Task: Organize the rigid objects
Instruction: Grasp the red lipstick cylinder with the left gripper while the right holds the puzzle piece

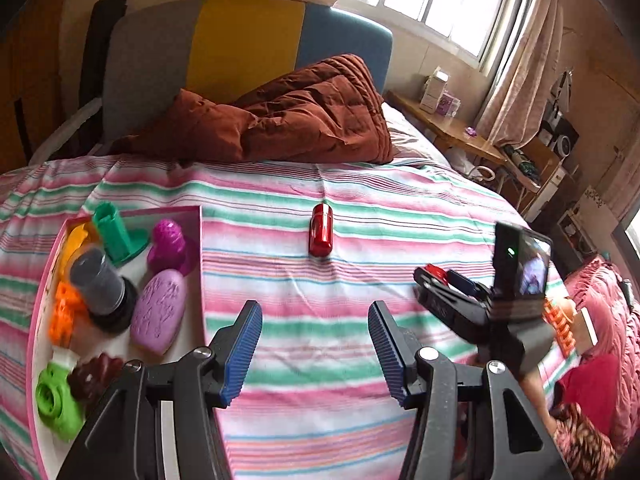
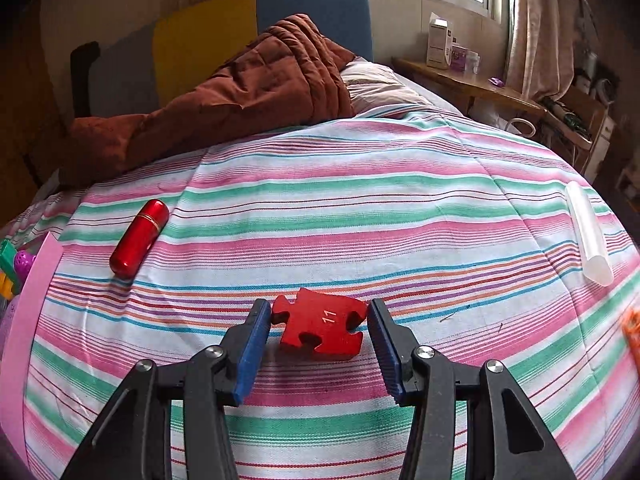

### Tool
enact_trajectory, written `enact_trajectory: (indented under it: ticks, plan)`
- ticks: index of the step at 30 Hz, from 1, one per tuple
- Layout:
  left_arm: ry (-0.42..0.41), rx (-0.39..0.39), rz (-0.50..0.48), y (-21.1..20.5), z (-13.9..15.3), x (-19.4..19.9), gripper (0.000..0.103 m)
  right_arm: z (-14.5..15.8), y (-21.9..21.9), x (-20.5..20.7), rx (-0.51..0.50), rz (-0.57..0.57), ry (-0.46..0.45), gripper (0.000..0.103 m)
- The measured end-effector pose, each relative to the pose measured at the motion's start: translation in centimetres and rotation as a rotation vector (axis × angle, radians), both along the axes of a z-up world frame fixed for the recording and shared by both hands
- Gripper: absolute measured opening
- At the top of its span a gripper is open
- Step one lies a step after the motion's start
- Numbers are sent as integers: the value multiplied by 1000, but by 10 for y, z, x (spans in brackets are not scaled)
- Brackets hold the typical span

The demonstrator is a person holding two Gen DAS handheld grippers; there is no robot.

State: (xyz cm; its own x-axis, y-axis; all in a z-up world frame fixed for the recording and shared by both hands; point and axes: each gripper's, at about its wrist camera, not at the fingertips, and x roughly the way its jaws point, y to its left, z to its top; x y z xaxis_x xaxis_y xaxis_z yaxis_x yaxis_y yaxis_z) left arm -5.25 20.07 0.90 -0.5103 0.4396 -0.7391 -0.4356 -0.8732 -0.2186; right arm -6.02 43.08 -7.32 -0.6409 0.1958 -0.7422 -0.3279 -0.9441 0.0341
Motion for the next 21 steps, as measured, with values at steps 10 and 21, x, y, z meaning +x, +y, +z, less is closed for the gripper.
enact_trajectory:
  ticks: [10, 21]
  plan:
    - [-89, -152, 32, 60, -38, -75, 56, -7, 0, -1, 4, -7, -24, 49]
    - [-66, -205, 21, 93, -64, -120, 56, -7, -2, 1, 5, -8, -17, 49]
